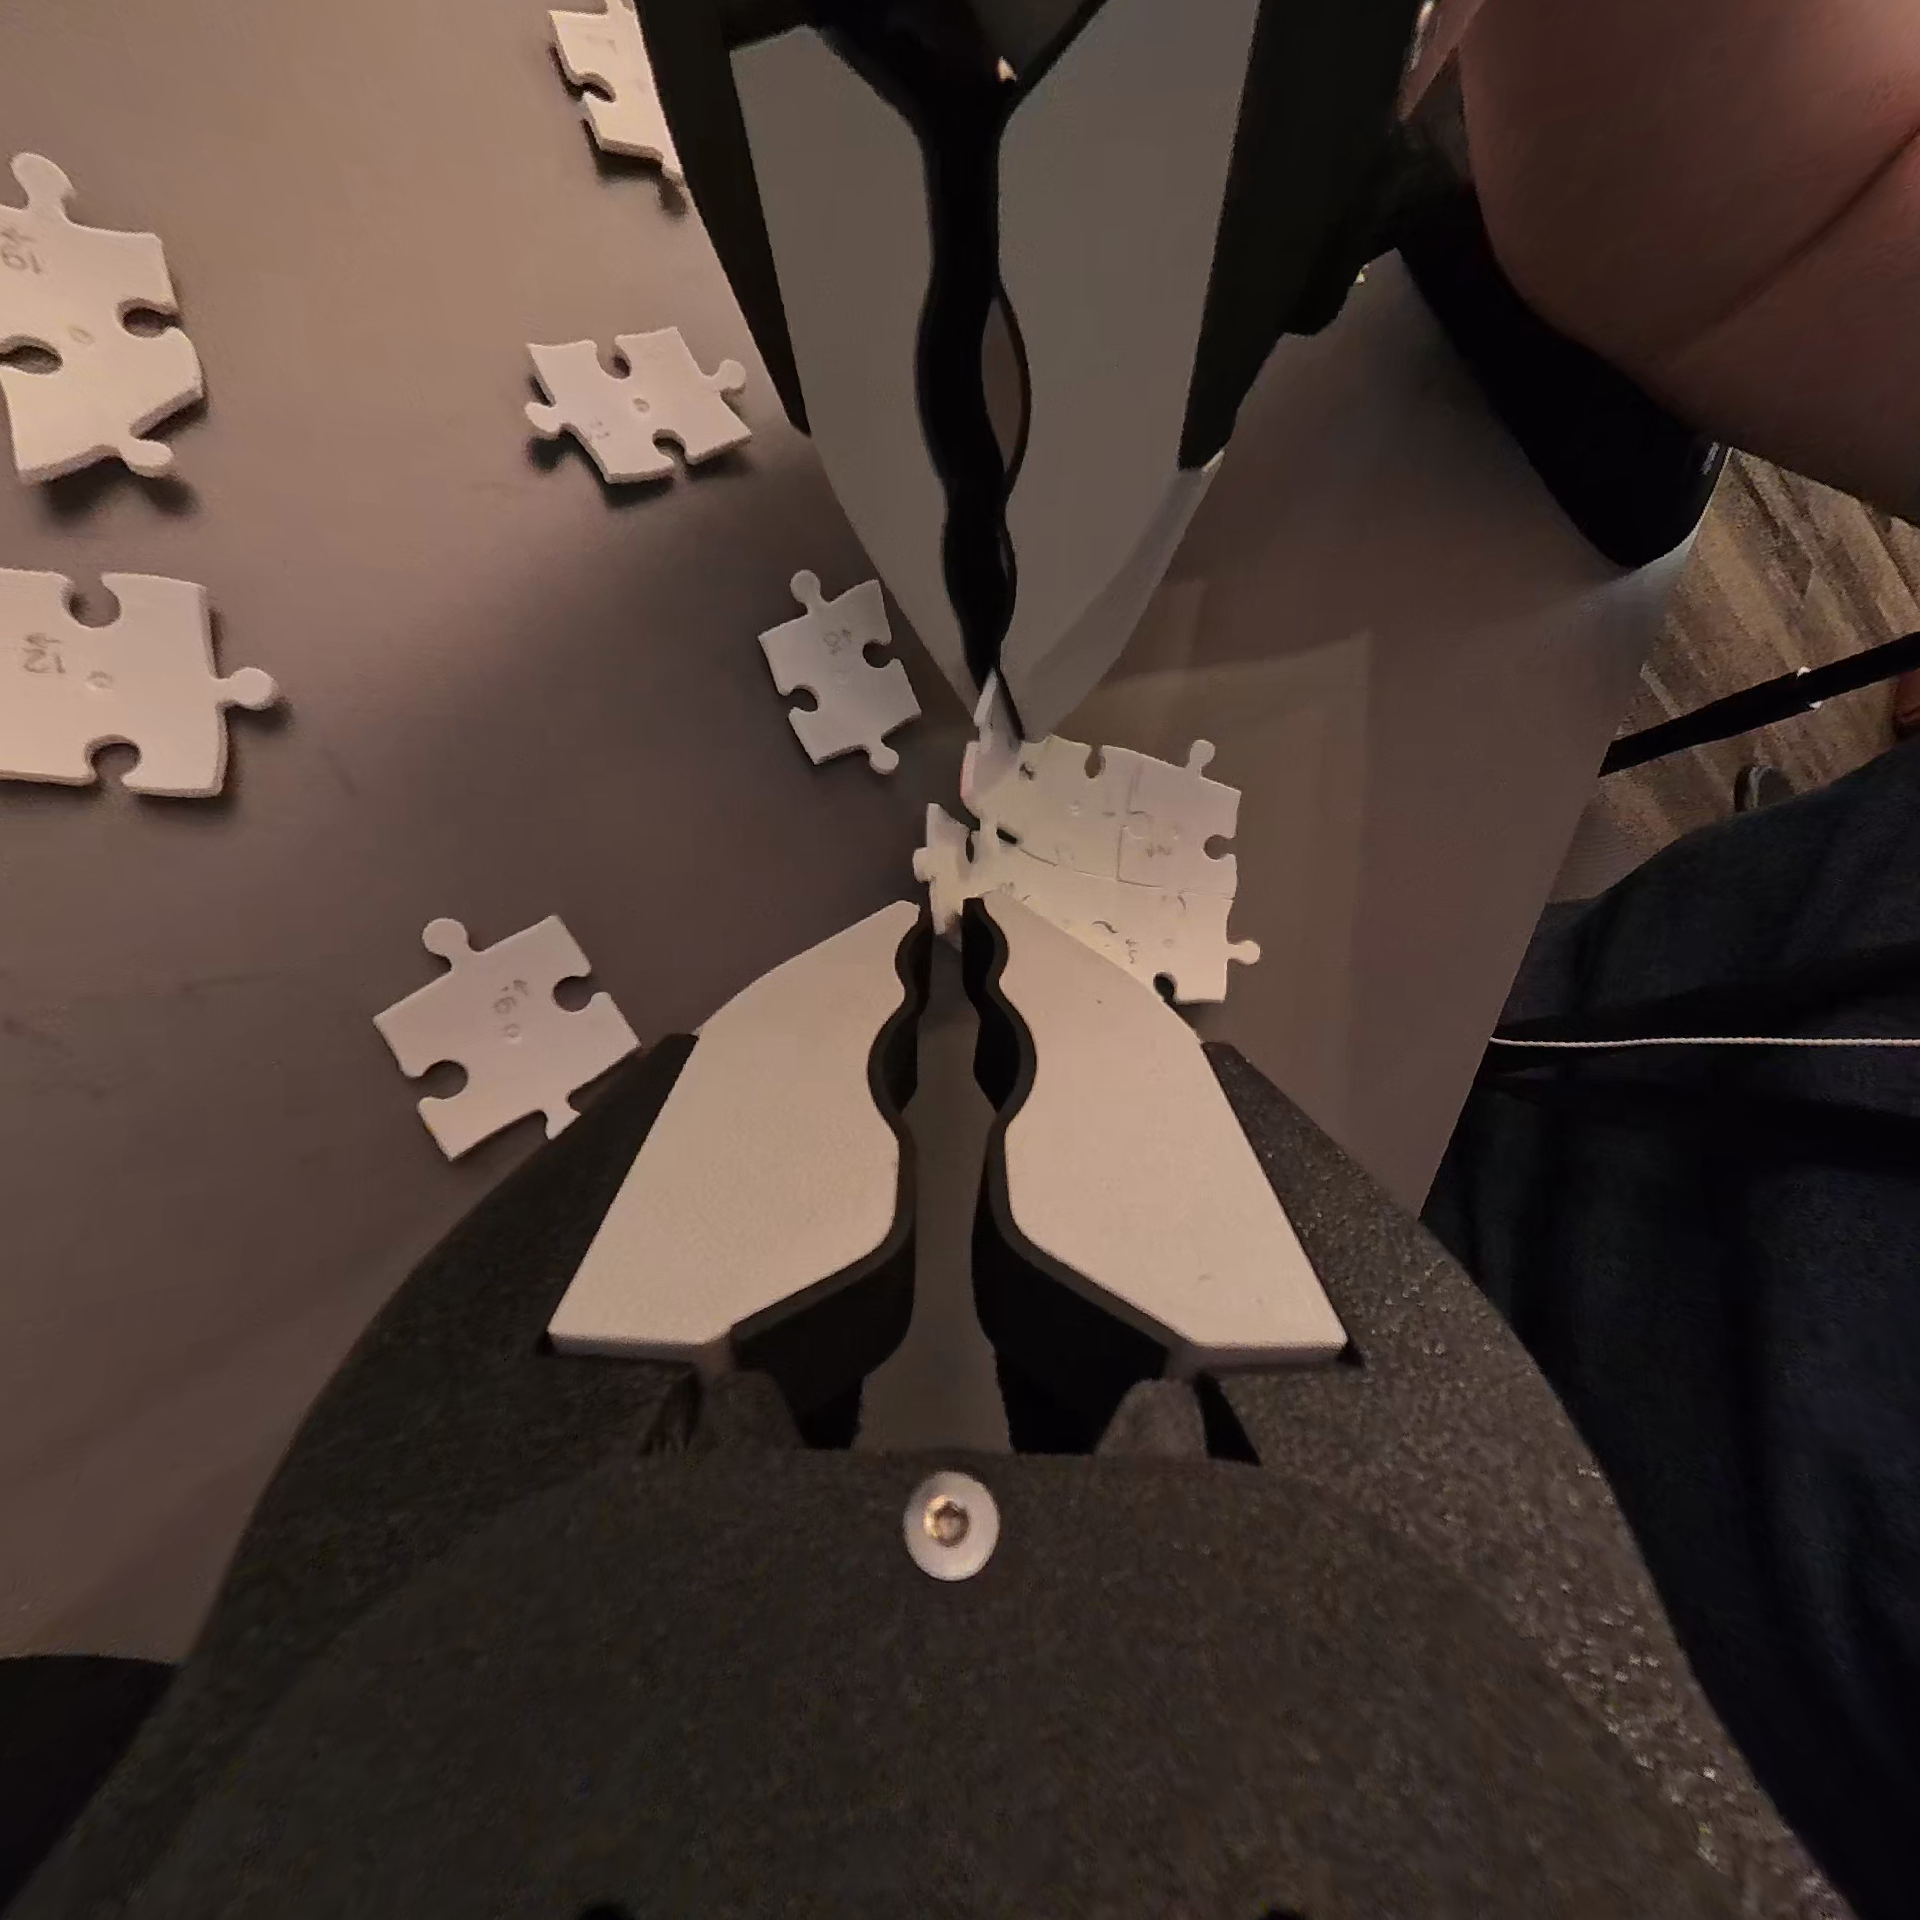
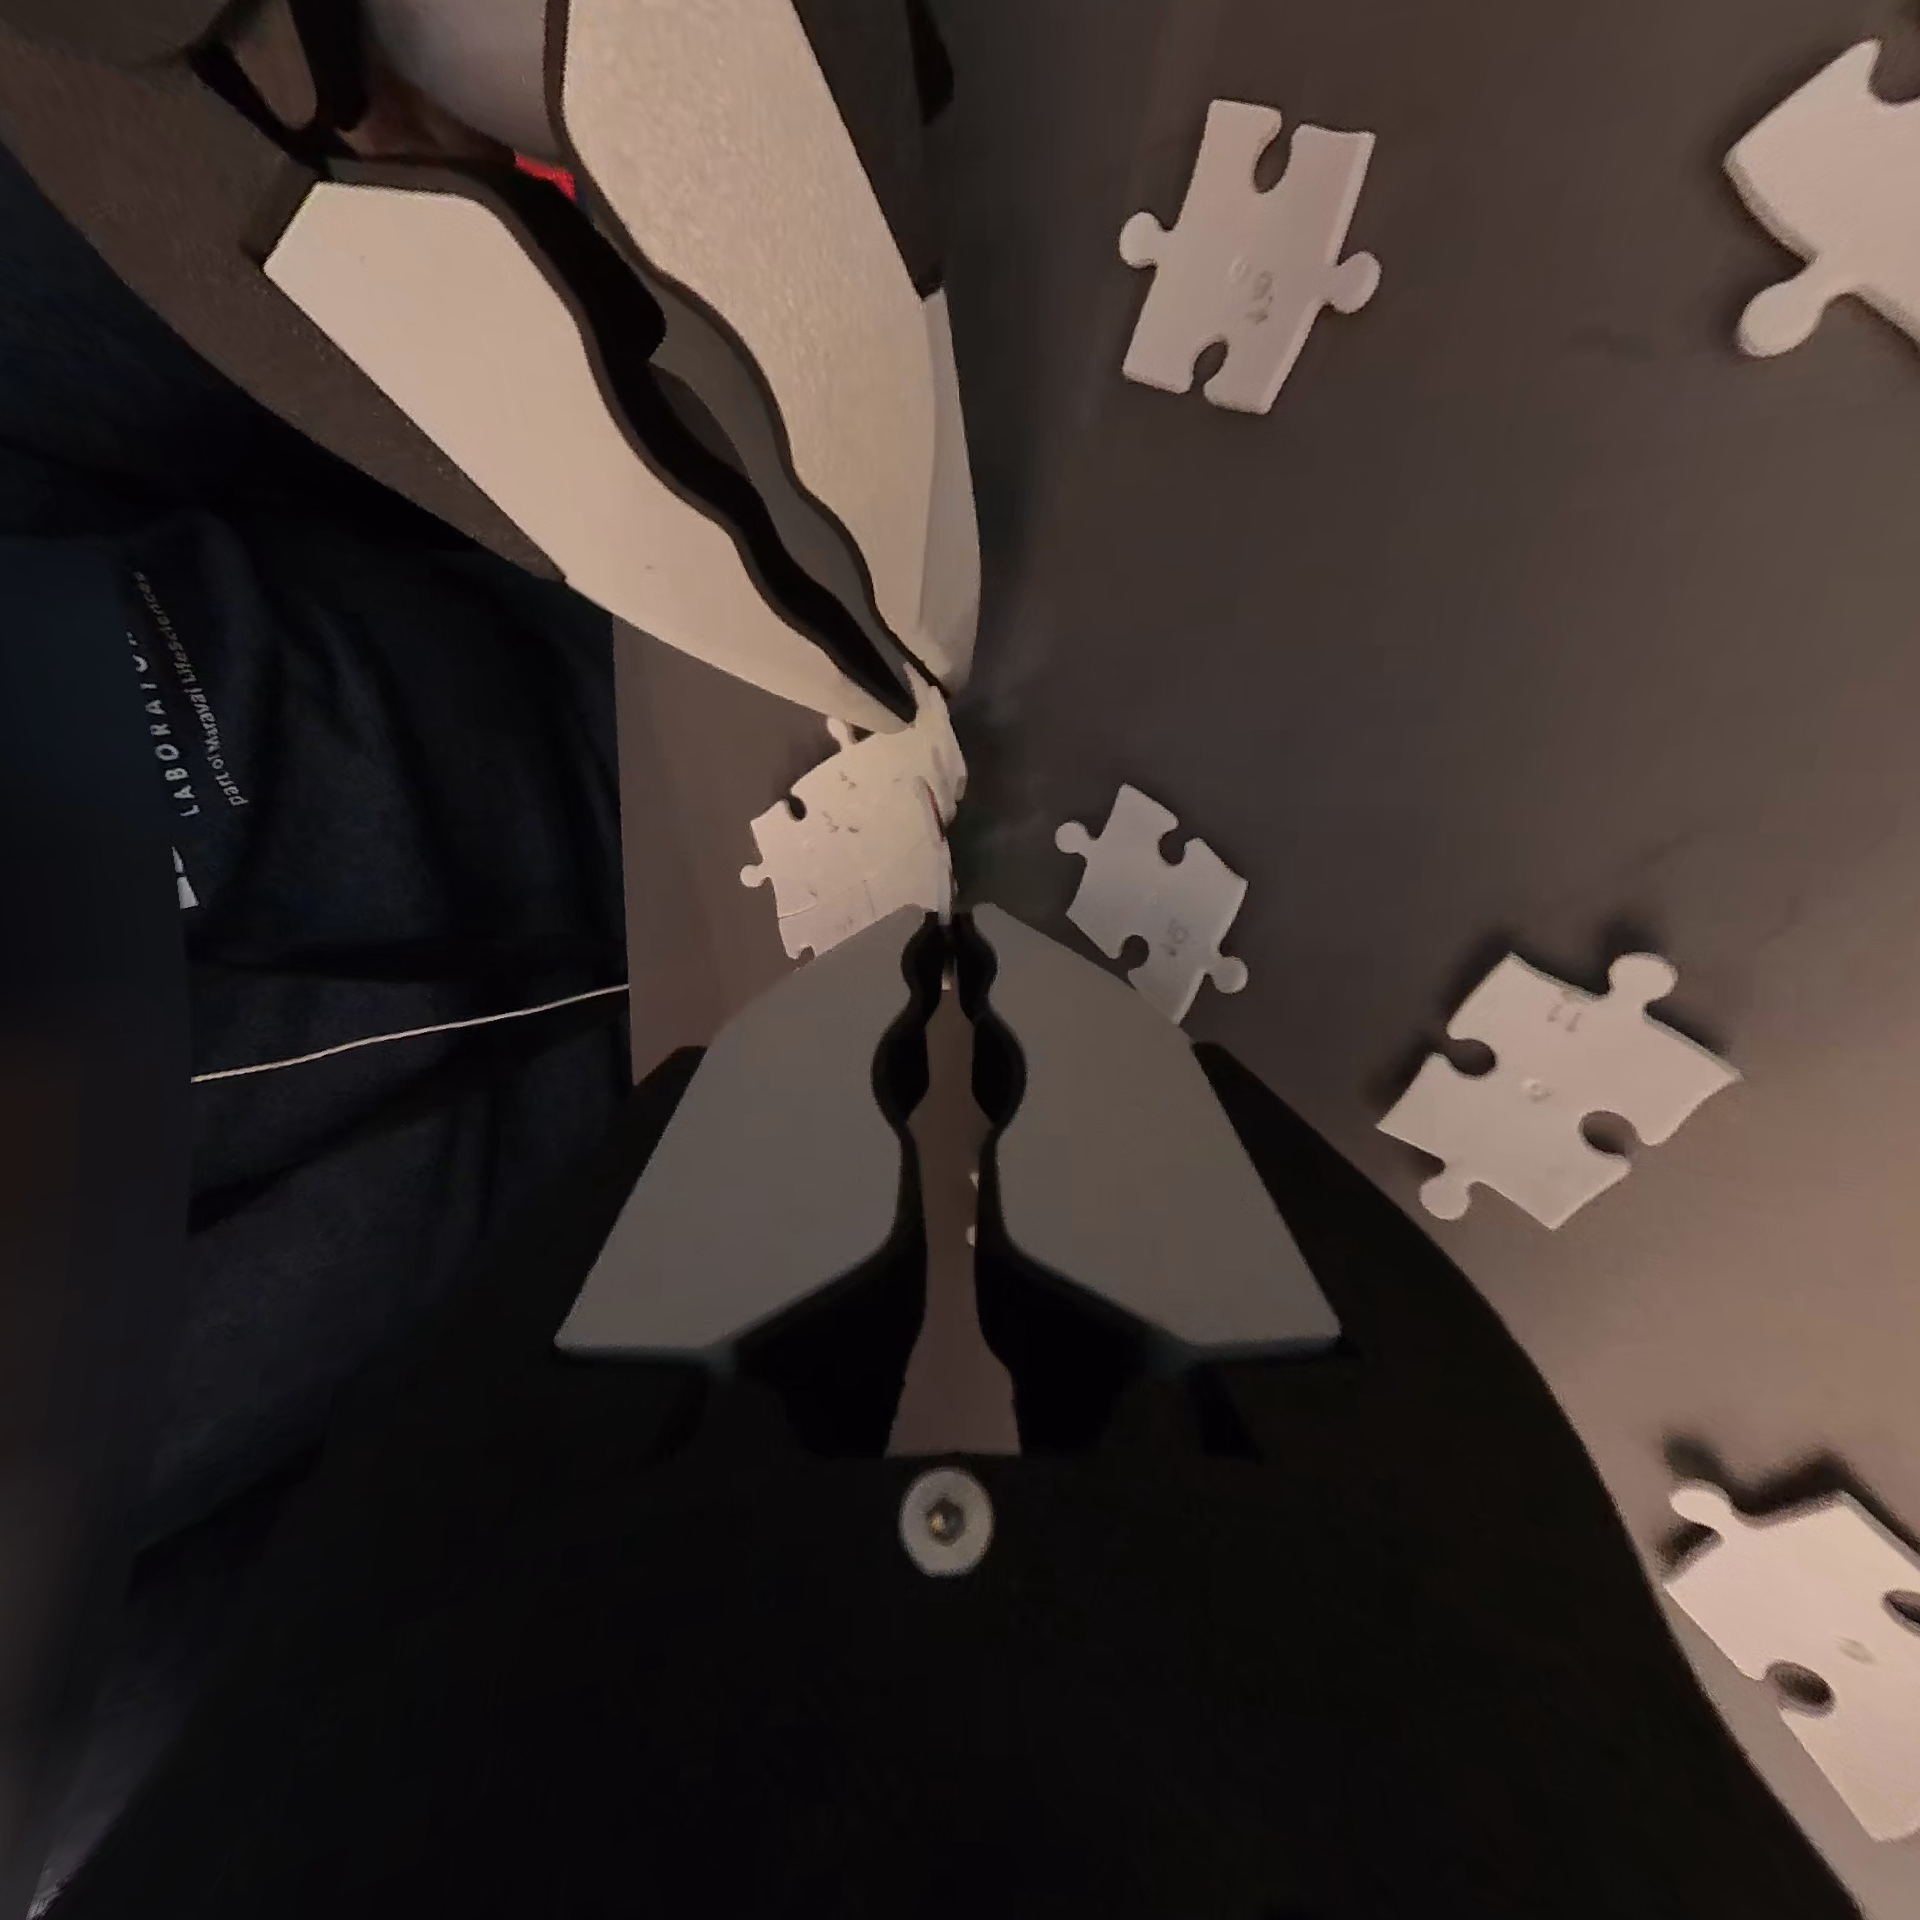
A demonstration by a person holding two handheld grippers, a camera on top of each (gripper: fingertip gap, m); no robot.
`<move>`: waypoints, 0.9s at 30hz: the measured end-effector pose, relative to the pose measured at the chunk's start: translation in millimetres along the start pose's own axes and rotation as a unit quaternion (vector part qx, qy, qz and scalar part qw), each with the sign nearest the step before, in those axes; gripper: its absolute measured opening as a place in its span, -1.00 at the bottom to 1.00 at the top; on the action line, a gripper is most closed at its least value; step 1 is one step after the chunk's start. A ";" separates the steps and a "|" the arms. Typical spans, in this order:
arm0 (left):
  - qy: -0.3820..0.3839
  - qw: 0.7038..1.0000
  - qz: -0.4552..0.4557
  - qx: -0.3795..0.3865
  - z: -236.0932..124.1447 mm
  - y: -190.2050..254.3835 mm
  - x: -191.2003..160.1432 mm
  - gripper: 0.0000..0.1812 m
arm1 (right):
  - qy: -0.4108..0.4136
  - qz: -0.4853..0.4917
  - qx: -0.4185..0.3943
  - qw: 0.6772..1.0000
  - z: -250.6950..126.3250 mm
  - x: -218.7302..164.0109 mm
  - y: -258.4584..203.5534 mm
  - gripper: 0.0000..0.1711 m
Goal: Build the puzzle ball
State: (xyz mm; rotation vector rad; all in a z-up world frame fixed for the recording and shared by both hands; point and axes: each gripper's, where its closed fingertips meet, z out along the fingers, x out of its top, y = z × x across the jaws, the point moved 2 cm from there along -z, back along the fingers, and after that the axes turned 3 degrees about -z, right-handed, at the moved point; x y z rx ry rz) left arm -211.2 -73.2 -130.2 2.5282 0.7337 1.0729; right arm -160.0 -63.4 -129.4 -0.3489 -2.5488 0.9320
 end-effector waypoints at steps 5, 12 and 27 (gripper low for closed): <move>0.000 1.000 -0.006 0.003 -0.4 -0.4 -2.2 -0.94 | 0.001 0.016 0.010 1.000 2.9 -0.1 -0.8 -0.96; 0.002 1.000 -0.003 0.001 -1.1 0.7 -2.9 -0.94 | -0.002 0.017 0.014 1.000 5.9 0.0 -1.1 -0.96; -0.010 1.000 0.025 -0.001 0.9 2.5 -3.1 -0.94 | -0.006 0.022 0.028 0.999 6.6 -2.8 1.6 -0.96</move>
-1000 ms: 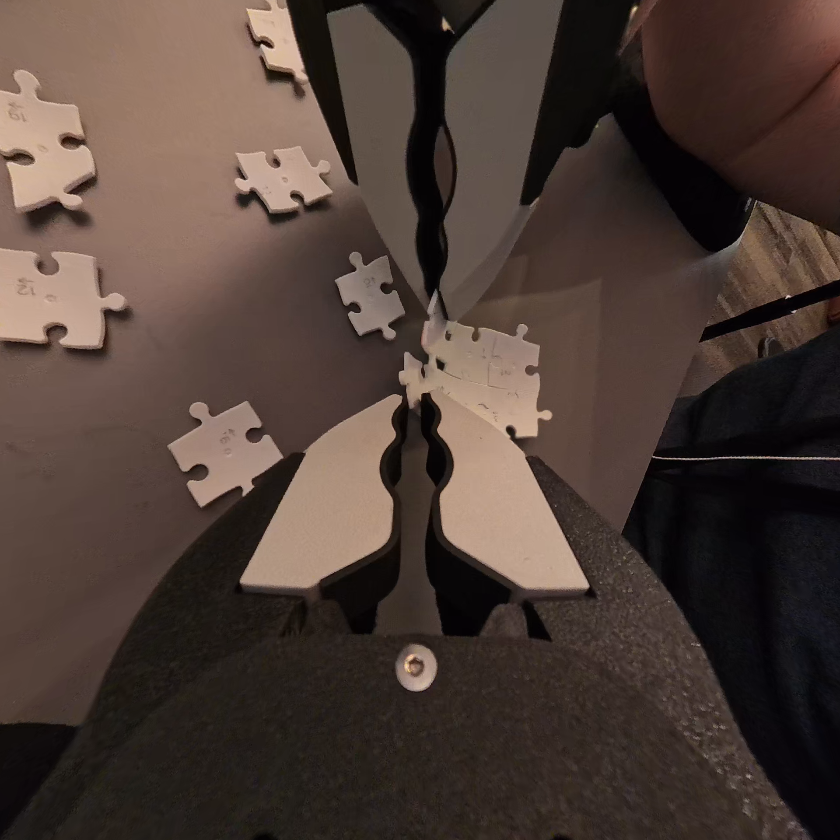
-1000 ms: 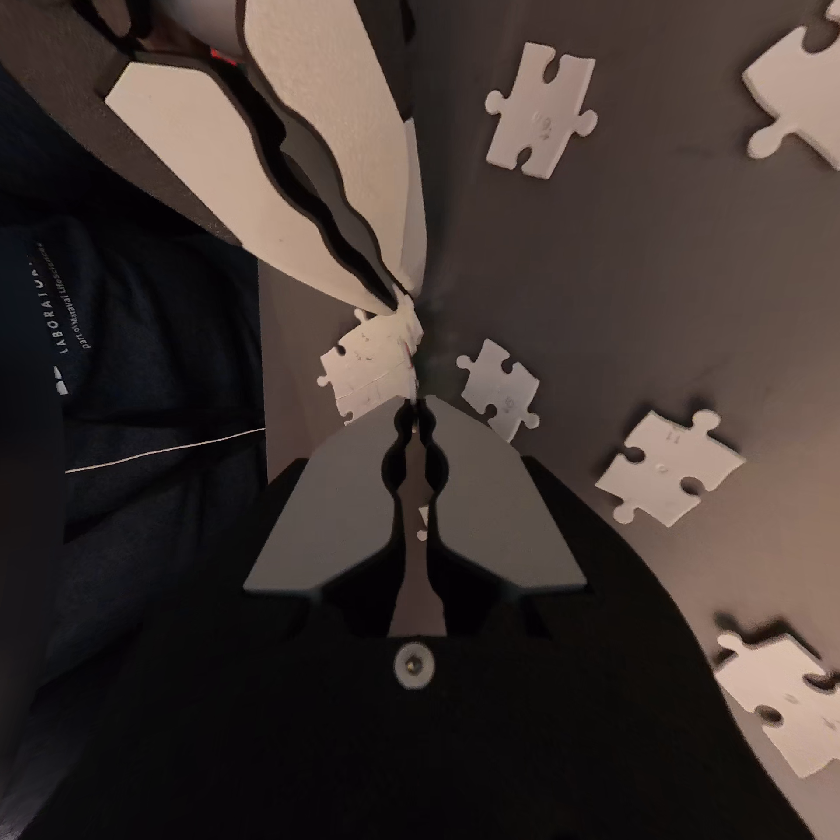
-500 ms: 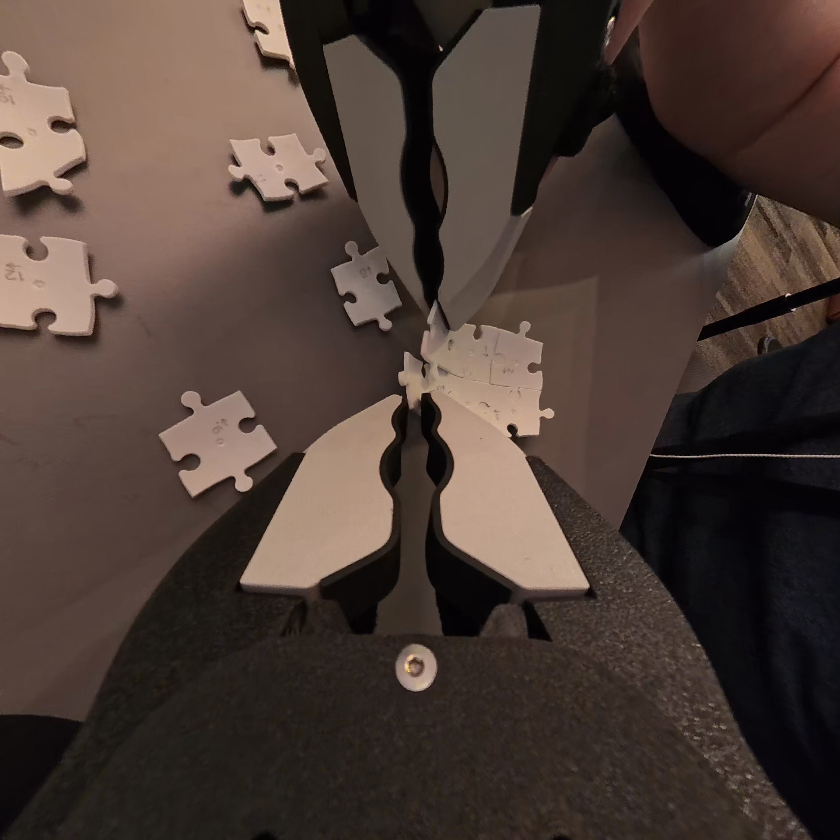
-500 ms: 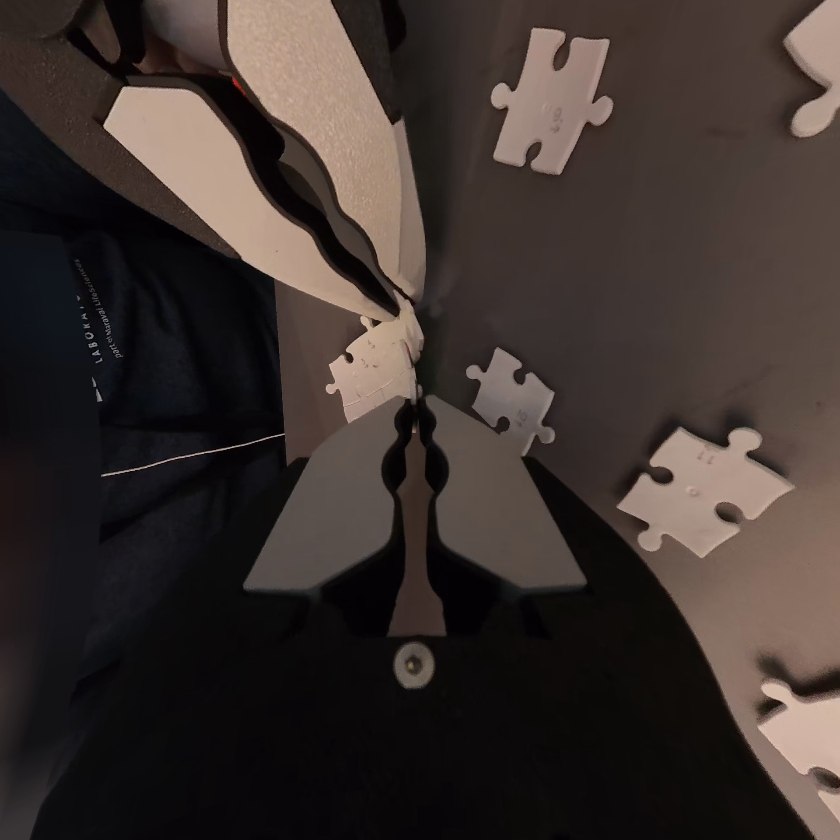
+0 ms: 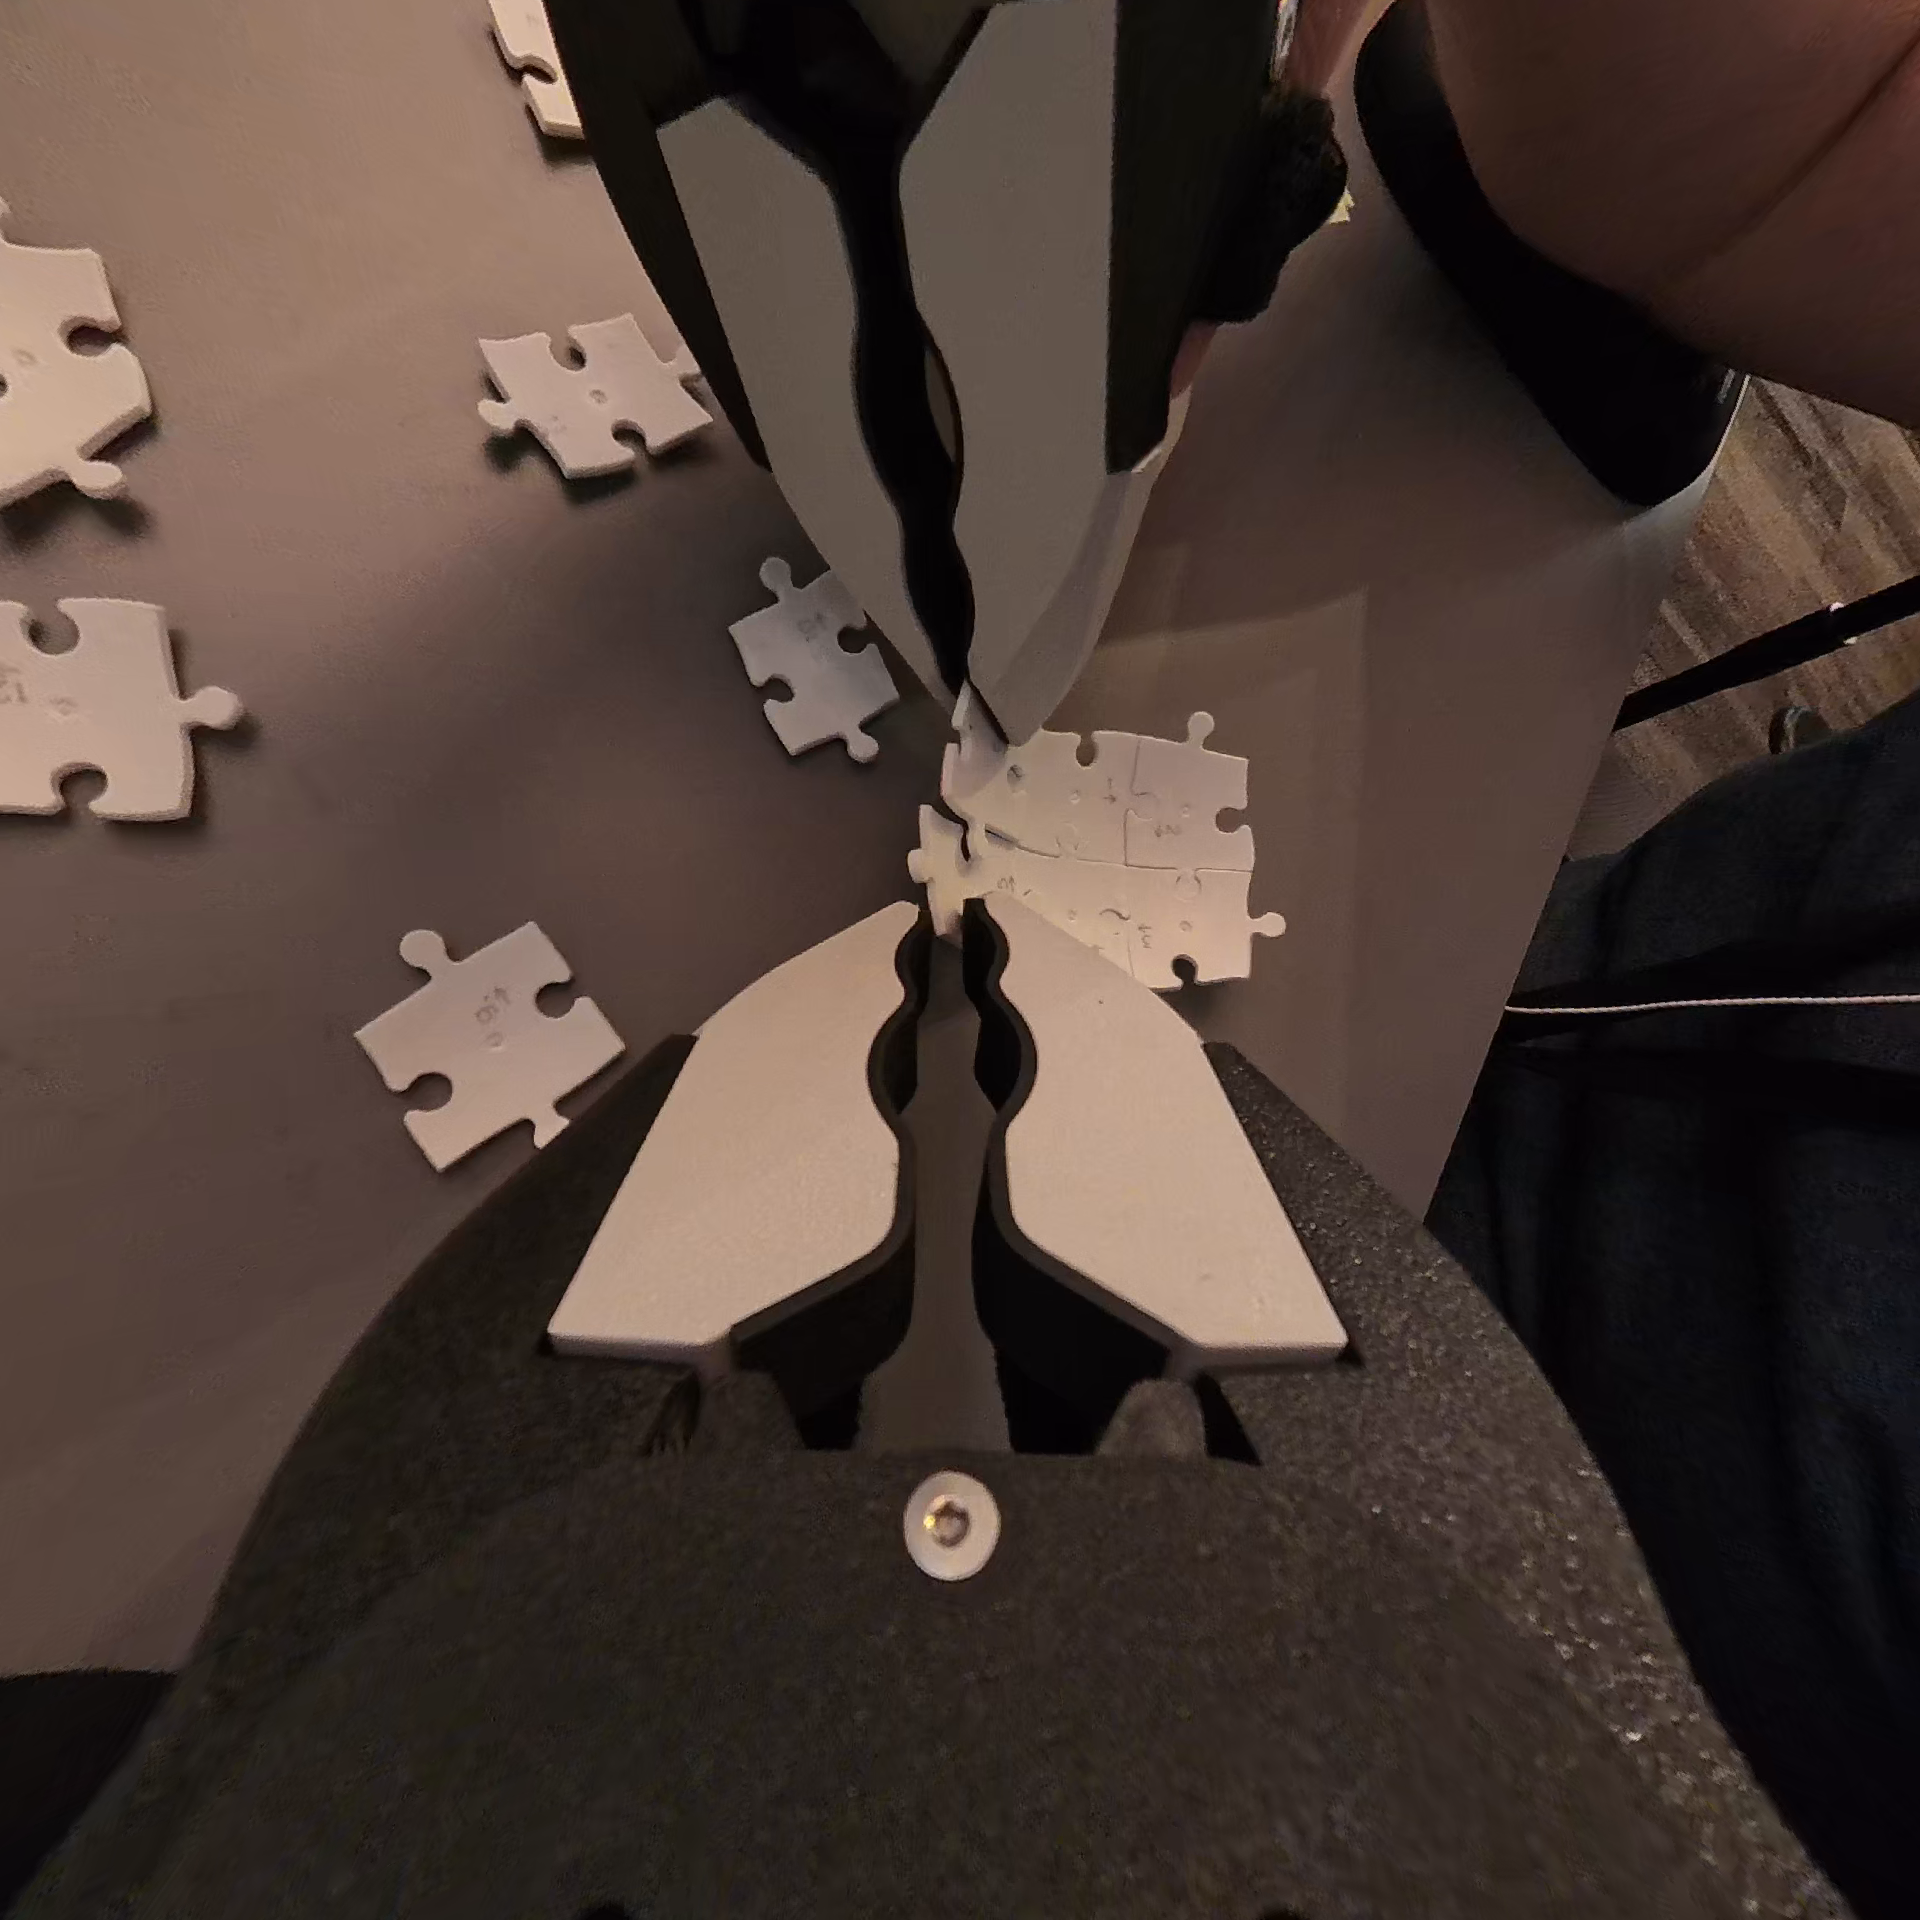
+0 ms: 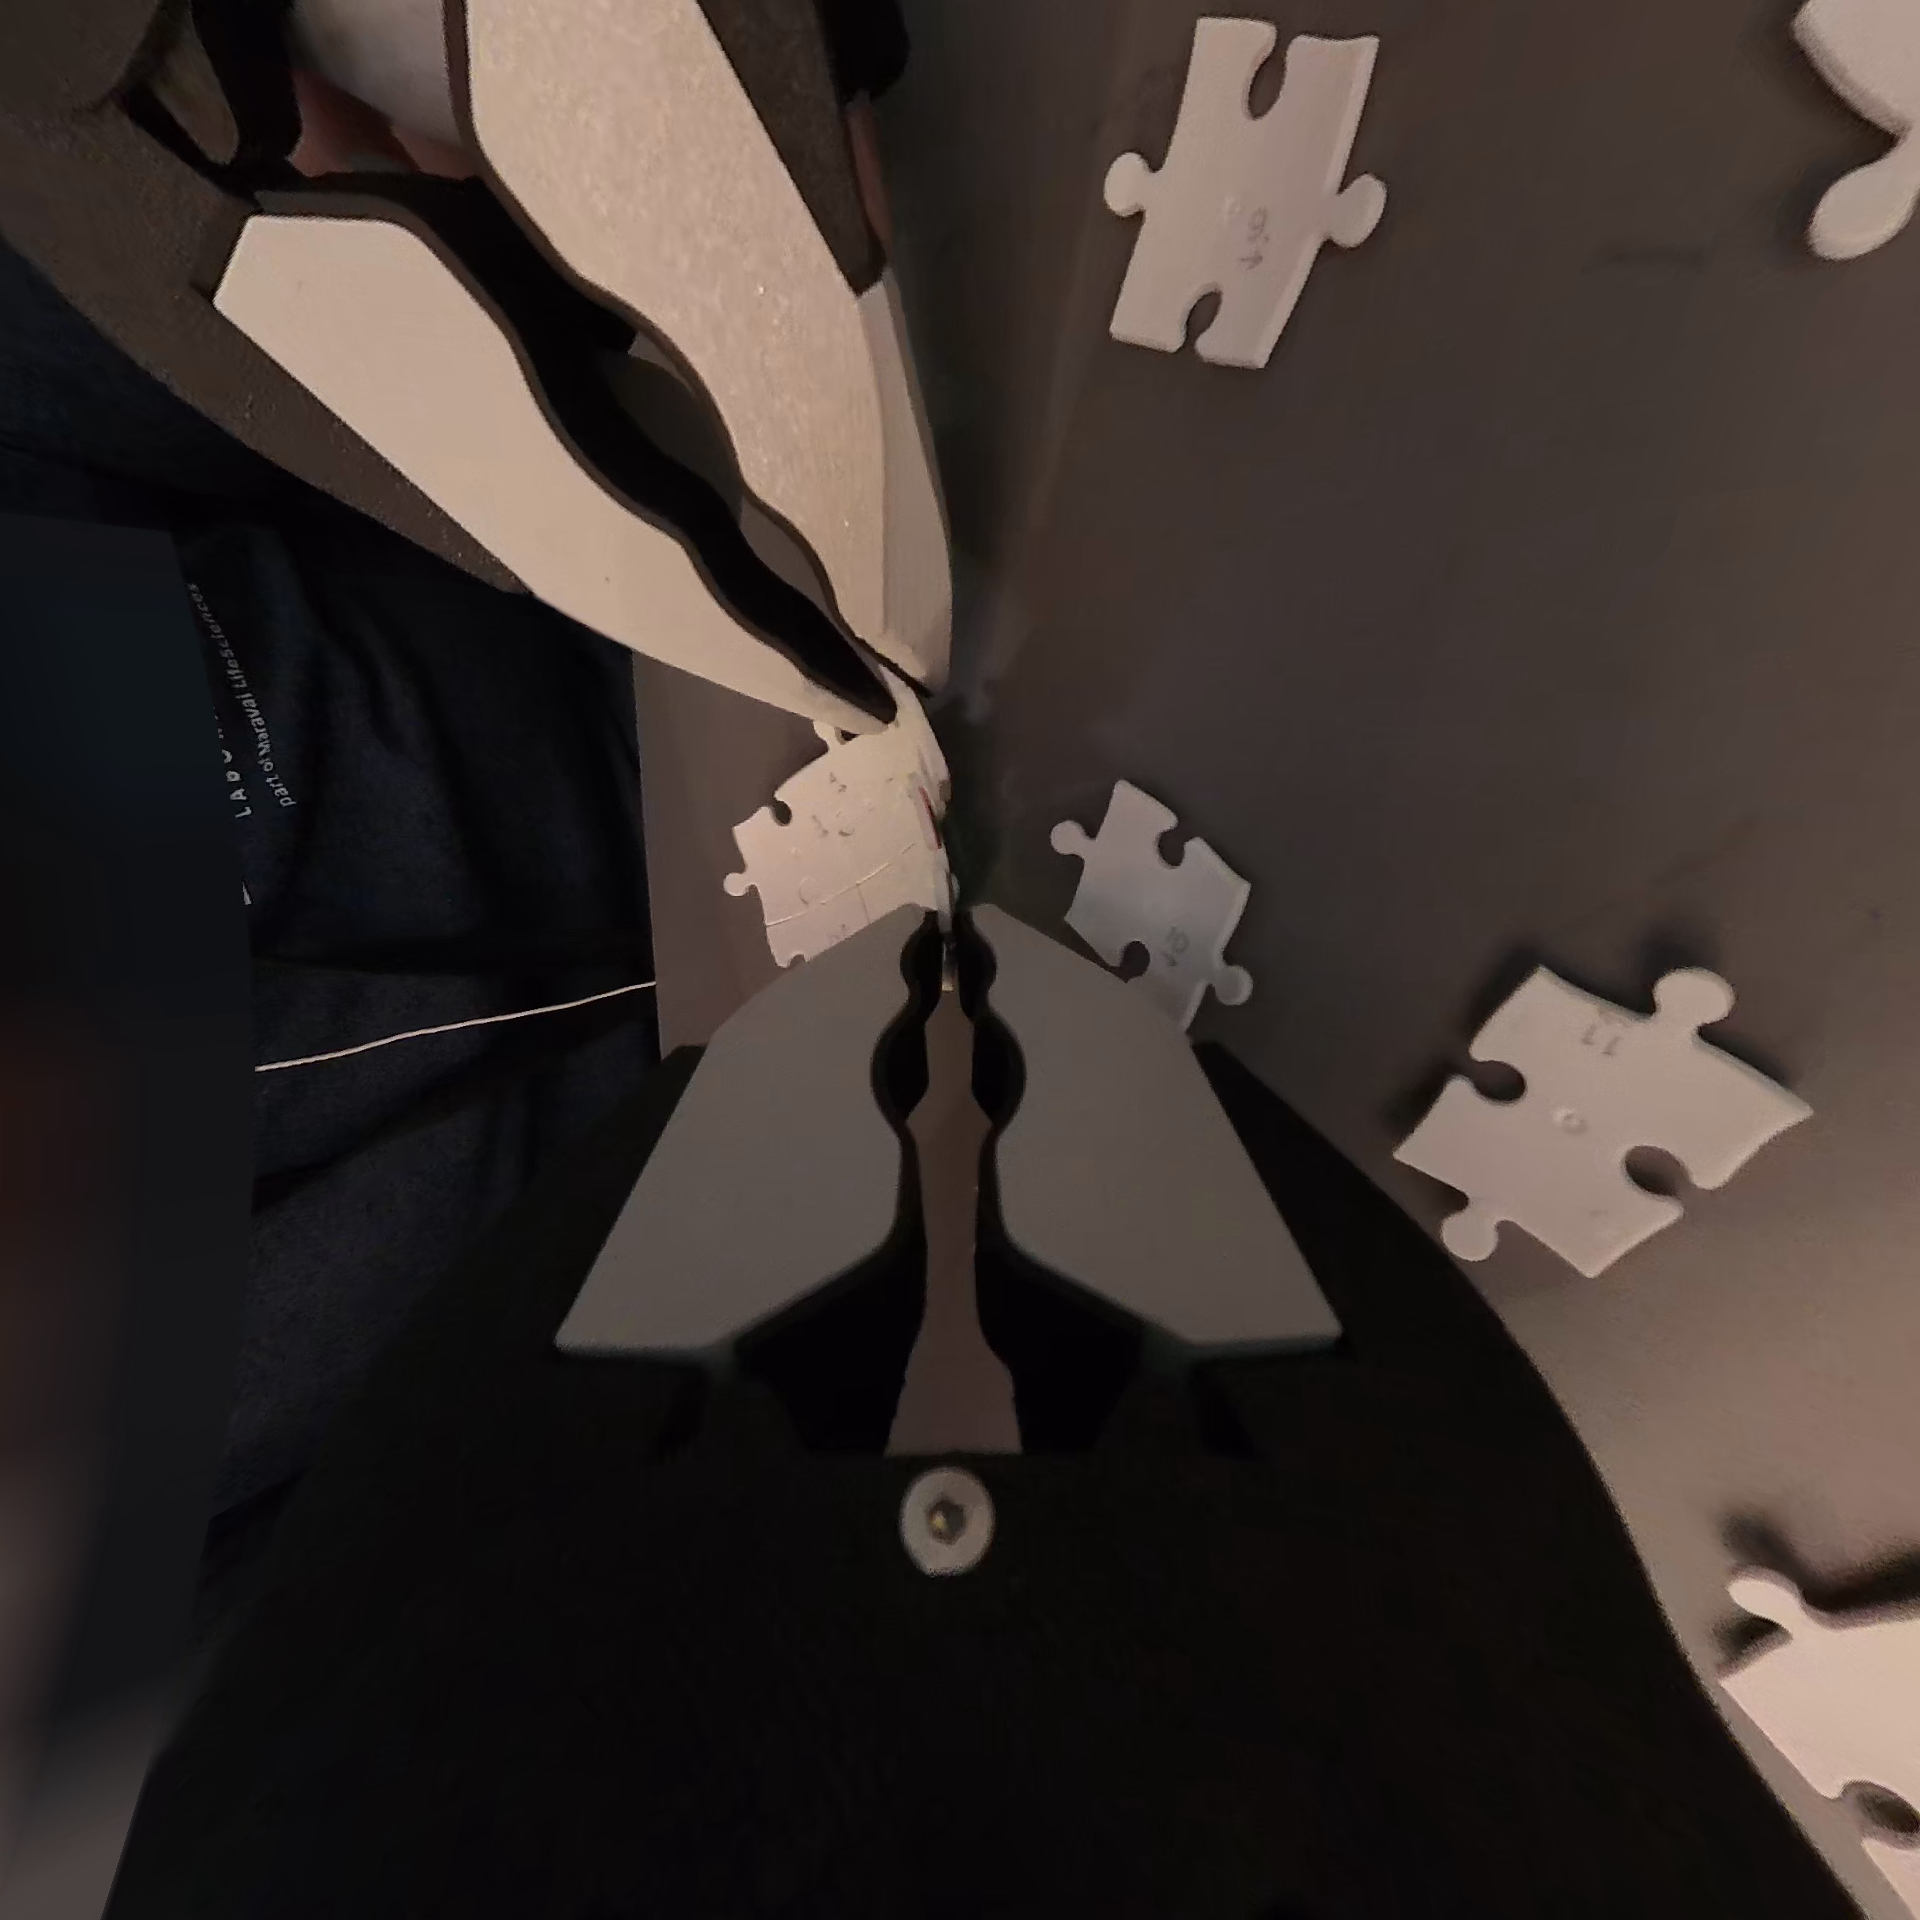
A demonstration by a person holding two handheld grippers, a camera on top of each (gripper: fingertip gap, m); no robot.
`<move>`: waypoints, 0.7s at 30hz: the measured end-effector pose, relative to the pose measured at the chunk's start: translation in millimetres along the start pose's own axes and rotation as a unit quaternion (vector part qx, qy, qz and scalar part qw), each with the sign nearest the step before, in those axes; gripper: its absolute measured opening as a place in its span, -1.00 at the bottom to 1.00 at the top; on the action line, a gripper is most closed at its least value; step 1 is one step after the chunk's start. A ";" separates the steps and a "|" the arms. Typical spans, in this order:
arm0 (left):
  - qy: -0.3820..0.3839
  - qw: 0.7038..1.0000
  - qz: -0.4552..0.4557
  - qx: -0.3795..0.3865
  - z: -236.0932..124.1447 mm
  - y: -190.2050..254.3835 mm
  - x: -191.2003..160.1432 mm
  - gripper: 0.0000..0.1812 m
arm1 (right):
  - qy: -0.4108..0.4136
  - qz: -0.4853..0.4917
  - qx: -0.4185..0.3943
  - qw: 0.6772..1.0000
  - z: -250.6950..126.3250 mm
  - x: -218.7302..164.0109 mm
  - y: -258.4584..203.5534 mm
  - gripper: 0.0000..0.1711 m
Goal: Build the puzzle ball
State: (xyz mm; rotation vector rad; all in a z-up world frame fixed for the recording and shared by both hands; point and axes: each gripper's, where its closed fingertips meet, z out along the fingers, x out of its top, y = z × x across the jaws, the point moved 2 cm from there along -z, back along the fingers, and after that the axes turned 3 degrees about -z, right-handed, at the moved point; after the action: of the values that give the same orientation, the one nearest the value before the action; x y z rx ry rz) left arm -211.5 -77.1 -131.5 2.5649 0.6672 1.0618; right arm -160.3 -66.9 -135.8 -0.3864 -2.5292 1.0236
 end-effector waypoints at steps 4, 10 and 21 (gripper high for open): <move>0.001 1.000 -0.003 -0.004 0.3 -0.2 0.1 -0.94 | -0.003 -0.003 -0.001 1.000 0.7 -0.7 0.5 -0.96; 0.004 1.000 -0.001 -0.008 -0.5 0.2 0.1 -0.94 | -0.007 -0.032 -0.017 0.999 0.8 0.0 3.1 -0.93; 0.007 1.000 0.002 -0.005 -0.6 -0.1 1.1 -0.95 | 0.001 -0.046 -0.009 0.999 1.0 2.4 2.2 -0.87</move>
State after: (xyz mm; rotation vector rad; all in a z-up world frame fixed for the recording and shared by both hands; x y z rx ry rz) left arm -211.3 -76.4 -130.4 2.5539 0.6600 1.0833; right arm -162.7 -65.1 -137.4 -0.2744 -2.5298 0.9671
